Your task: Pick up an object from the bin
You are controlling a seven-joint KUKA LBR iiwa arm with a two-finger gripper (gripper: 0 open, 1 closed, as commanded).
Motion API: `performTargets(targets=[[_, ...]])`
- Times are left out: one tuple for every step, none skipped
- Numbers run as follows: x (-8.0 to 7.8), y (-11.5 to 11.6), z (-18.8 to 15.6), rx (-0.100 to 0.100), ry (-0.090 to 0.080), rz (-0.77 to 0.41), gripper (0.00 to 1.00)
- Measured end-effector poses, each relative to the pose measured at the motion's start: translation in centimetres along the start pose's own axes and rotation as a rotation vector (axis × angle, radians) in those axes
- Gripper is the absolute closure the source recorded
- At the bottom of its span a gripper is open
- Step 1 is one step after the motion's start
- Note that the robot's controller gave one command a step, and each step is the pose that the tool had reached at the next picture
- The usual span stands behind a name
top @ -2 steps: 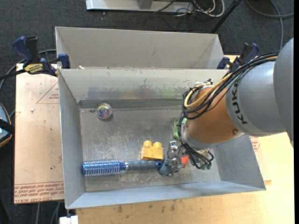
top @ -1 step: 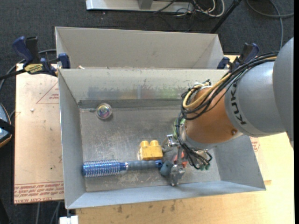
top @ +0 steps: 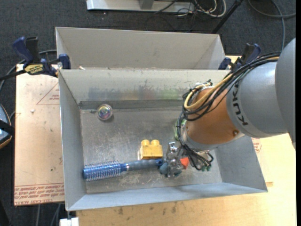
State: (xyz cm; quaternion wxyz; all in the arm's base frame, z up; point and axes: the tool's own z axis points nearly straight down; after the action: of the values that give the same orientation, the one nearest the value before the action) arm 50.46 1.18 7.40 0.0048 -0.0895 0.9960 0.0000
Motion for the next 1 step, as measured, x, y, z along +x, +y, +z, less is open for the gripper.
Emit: performTargets(targets=[[-2.68,3.1,-0.01,0.003,0.007,0.234,1.0]])
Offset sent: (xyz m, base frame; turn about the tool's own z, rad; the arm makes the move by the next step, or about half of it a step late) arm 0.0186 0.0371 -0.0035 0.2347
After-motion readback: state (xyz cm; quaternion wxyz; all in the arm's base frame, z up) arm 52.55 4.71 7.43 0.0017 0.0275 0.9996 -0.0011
